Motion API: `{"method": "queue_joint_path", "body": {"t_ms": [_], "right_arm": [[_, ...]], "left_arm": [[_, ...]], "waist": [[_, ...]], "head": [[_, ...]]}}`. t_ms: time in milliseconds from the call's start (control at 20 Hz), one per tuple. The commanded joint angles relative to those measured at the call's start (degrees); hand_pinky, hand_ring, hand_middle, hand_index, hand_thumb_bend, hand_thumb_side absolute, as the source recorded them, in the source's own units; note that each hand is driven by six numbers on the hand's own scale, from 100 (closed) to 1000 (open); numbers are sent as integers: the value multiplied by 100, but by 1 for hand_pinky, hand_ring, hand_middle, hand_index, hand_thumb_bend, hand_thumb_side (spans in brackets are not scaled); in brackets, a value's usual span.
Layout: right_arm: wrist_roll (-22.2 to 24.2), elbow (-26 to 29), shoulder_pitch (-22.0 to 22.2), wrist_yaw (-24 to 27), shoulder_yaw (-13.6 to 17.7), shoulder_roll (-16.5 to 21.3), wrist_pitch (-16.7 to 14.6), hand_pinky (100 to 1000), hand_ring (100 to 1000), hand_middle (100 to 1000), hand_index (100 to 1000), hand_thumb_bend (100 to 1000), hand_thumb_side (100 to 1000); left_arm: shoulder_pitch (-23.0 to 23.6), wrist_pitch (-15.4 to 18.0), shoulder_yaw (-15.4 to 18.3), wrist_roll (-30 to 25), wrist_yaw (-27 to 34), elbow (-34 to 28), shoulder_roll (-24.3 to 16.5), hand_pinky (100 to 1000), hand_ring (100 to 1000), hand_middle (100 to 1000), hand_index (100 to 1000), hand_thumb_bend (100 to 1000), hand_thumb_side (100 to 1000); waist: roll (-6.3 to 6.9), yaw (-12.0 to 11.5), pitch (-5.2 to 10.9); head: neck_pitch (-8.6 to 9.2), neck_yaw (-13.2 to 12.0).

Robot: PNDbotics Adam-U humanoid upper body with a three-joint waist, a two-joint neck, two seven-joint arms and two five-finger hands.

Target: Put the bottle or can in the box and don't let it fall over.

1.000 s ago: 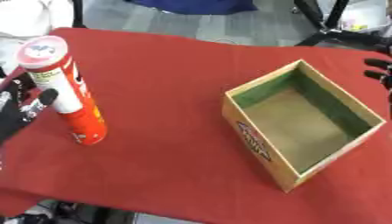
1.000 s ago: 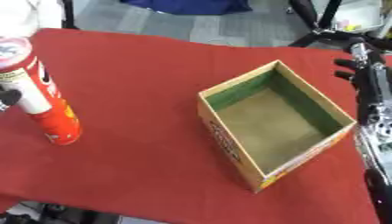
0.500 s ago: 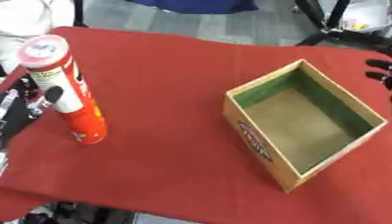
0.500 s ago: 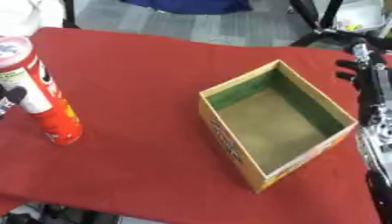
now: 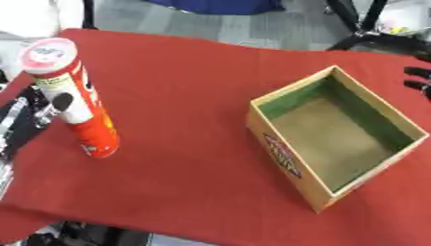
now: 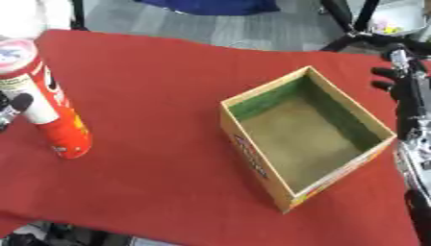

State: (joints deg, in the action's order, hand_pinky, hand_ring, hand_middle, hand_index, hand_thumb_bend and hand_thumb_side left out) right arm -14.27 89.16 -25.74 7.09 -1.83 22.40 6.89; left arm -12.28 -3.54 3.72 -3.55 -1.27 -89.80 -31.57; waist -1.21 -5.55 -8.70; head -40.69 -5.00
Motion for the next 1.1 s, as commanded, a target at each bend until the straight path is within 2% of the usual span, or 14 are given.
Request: {"method": "queue_joint_path", "body": {"t_ms": [50,1100], "right_arm": [[33,39,-110,-53,16,69,-2,788,813,861,918,100,915],[40,21,-103,-73,21,44,48,788,813,861,918,100,919]], "left_arm": [[-113,33,23,-19,54,-48,-74,1000,980,861,957,812,791],[-301,102,-66,0,67,57,54,1000,971,837,938,775,777]], "waist": [[8,6,52],[-4,21,38]], "head": [[56,-34],[95,-82]]}}
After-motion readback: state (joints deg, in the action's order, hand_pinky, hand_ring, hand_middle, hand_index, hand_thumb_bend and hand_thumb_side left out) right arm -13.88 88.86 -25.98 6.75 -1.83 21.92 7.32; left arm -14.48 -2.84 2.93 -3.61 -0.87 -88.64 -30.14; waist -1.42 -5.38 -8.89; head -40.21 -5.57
